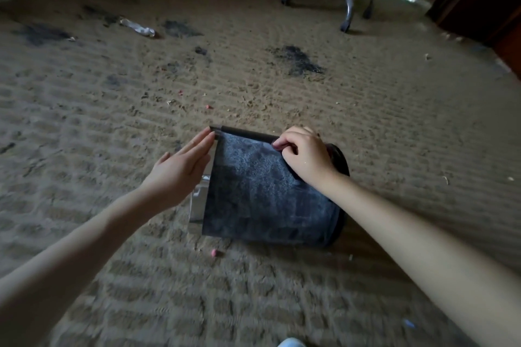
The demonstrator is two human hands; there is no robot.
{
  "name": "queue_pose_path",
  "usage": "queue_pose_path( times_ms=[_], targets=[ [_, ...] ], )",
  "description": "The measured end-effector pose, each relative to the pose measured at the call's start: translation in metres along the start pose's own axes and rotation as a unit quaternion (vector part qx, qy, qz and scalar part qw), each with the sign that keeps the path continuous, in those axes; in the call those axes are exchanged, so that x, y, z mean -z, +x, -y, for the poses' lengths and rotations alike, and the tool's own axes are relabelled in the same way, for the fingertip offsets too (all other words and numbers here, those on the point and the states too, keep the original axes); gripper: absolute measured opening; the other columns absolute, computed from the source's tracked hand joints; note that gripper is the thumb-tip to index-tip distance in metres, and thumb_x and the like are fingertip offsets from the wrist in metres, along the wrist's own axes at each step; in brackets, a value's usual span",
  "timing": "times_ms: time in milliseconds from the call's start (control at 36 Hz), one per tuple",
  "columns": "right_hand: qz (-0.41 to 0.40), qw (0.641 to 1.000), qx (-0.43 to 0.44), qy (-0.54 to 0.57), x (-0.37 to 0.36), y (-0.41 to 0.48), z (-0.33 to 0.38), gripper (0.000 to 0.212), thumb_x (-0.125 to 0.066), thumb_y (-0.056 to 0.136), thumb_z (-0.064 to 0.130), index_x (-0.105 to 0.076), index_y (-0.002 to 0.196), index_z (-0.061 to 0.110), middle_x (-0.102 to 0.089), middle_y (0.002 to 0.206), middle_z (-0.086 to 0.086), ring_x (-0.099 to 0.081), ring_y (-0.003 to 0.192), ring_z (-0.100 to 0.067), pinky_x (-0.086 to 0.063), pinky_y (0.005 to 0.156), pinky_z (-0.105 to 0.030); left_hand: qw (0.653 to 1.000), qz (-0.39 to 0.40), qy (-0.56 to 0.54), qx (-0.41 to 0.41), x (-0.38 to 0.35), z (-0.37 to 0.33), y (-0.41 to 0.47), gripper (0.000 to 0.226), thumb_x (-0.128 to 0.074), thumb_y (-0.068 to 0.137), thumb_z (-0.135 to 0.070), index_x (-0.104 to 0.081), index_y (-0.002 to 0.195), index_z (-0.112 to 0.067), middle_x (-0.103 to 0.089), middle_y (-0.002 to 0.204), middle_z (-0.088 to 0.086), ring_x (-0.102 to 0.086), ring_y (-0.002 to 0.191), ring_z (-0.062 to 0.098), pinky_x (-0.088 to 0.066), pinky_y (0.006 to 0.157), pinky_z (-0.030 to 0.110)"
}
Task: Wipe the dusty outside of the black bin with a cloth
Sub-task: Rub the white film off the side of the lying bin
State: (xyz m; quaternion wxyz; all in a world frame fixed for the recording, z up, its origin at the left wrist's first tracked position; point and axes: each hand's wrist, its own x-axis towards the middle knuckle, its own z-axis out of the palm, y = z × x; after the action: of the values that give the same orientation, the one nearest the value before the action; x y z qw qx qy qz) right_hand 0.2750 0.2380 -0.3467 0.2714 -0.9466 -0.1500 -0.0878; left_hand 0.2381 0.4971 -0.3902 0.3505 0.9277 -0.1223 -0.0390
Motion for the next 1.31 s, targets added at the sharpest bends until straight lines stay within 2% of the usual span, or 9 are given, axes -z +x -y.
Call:
queue_pose_path(
  times_ms=[139, 306, 444, 611, 694, 833, 1000, 1167, 1306],
  targets=[
    [0.001, 0.997, 0.071, -0.032, 0.014, -0.029, -0.004, 0.025, -0.056, 0.071, -0.009, -0.073, 0.078, 0.008, -0.068, 0.084, -0.003, -0.052, 0.085, -0.014, -0.031, 0.081, -0.009, 0.999, 0.01, 0.036, 0.007, 0.004, -0.005, -0.003, 0.049, -0.026, 0.098, -0.04, -0.014, 0.145, -0.042, -0.002, 0.147, -0.035, -0.029, 0.135, 0.002, -0.021, 0.113, 0.049],
    [-0.018, 0.992, 0.119, -0.038, 0.022, -0.057, -0.011, 0.023, -0.057, 0.07, -0.007, -0.073, 0.073, 0.008, -0.066, 0.08, 0.0, -0.057, 0.083, -0.016, -0.045, 0.081, -0.029, 1.0, -0.006, -0.02, -0.007, -0.003, -0.001, -0.002, 0.059, -0.018, 0.088, -0.054, -0.018, 0.145, -0.04, -0.005, 0.147, -0.033, -0.028, 0.136, 0.003, -0.029, 0.11, 0.049],
    [-0.062, 0.997, 0.025, 0.028, 0.027, -0.026, -0.006, 0.03, -0.052, 0.072, -0.008, -0.073, 0.075, 0.012, -0.067, 0.082, 0.004, -0.06, 0.083, -0.008, -0.047, 0.082, -0.027, 0.998, -0.025, -0.057, -0.021, -0.01, 0.006, 0.001, 0.069, -0.011, 0.08, -0.064, -0.019, 0.144, -0.04, -0.007, 0.149, -0.032, -0.024, 0.138, 0.002, -0.026, 0.112, 0.05],
    [0.09, 0.996, -0.015, 0.001, 0.022, 0.034, 0.007, 0.037, -0.047, 0.081, -0.008, -0.073, 0.1, 0.012, -0.067, 0.107, -0.001, -0.06, 0.099, -0.012, -0.039, 0.088, -0.014, 0.997, -0.032, -0.058, -0.037, -0.013, 0.012, 0.001, 0.064, -0.015, 0.084, -0.062, -0.019, 0.144, -0.041, -0.008, 0.149, -0.033, -0.023, 0.138, 0.001, -0.028, 0.111, 0.051],
    [0.149, 0.989, -0.011, -0.001, 0.012, 0.029, 0.011, 0.037, -0.046, 0.084, -0.008, -0.072, 0.103, 0.01, -0.064, 0.107, -0.001, -0.058, 0.082, 0.002, -0.038, 0.074, -0.009, 0.998, -0.027, -0.048, -0.037, -0.01, 0.012, 0.002, 0.063, -0.016, 0.084, -0.062, -0.02, 0.144, -0.043, -0.006, 0.146, -0.038, -0.023, 0.138, -0.001, -0.028, 0.11, 0.051],
    [0.107, 0.994, 0.035, -0.013, 0.013, 0.004, -0.002, 0.038, -0.049, 0.083, -0.009, -0.073, 0.102, 0.013, -0.066, 0.105, 0.0, -0.054, 0.103, -0.018, -0.035, 0.093, -0.022, 0.999, -0.001, -0.016, -0.032, 0.0, 0.007, -0.003, 0.063, -0.013, 0.081, -0.066, -0.015, 0.142, -0.05, 0.0, 0.142, -0.044, -0.019, 0.136, -0.005, -0.03, 0.111, 0.048],
    [0.102, 0.989, 0.092, -0.059, 0.035, -0.041, -0.012, 0.035, -0.057, 0.078, -0.007, -0.075, 0.097, 0.016, -0.065, 0.1, 0.002, -0.05, 0.095, -0.014, -0.027, 0.09, -0.018, 0.999, 0.008, 0.025, -0.034, 0.006, -0.001, -0.007, 0.063, -0.014, 0.085, -0.06, -0.014, 0.145, -0.043, -0.001, 0.148, -0.033, -0.03, 0.136, 0.004, -0.034, 0.109, 0.039],
    [0.122, 0.989, 0.069, -0.039, 0.048, -0.03, -0.004, 0.037, -0.05, 0.076, -0.009, -0.076, 0.086, 0.015, -0.065, 0.098, 0.003, -0.054, 0.097, -0.015, -0.039, 0.093, -0.028, 1.0, 0.006, 0.004, -0.028, 0.003, -0.003, -0.006, 0.056, -0.021, 0.094, -0.052, -0.017, 0.147, -0.034, -0.004, 0.152, -0.025, -0.032, 0.136, 0.011, -0.041, 0.102, 0.044],
    [0.109, 0.994, 0.009, 0.022, 0.029, 0.024, 0.025, 0.039, -0.046, 0.078, -0.016, -0.075, 0.091, 0.007, -0.065, 0.098, -0.002, -0.056, 0.092, -0.009, -0.032, 0.084, -0.001, 1.0, 0.013, 0.011, -0.025, 0.004, -0.004, -0.006, 0.057, -0.019, 0.093, -0.053, -0.015, 0.147, -0.035, -0.002, 0.149, -0.029, -0.032, 0.136, 0.01, -0.04, 0.104, 0.041]
  ],
)
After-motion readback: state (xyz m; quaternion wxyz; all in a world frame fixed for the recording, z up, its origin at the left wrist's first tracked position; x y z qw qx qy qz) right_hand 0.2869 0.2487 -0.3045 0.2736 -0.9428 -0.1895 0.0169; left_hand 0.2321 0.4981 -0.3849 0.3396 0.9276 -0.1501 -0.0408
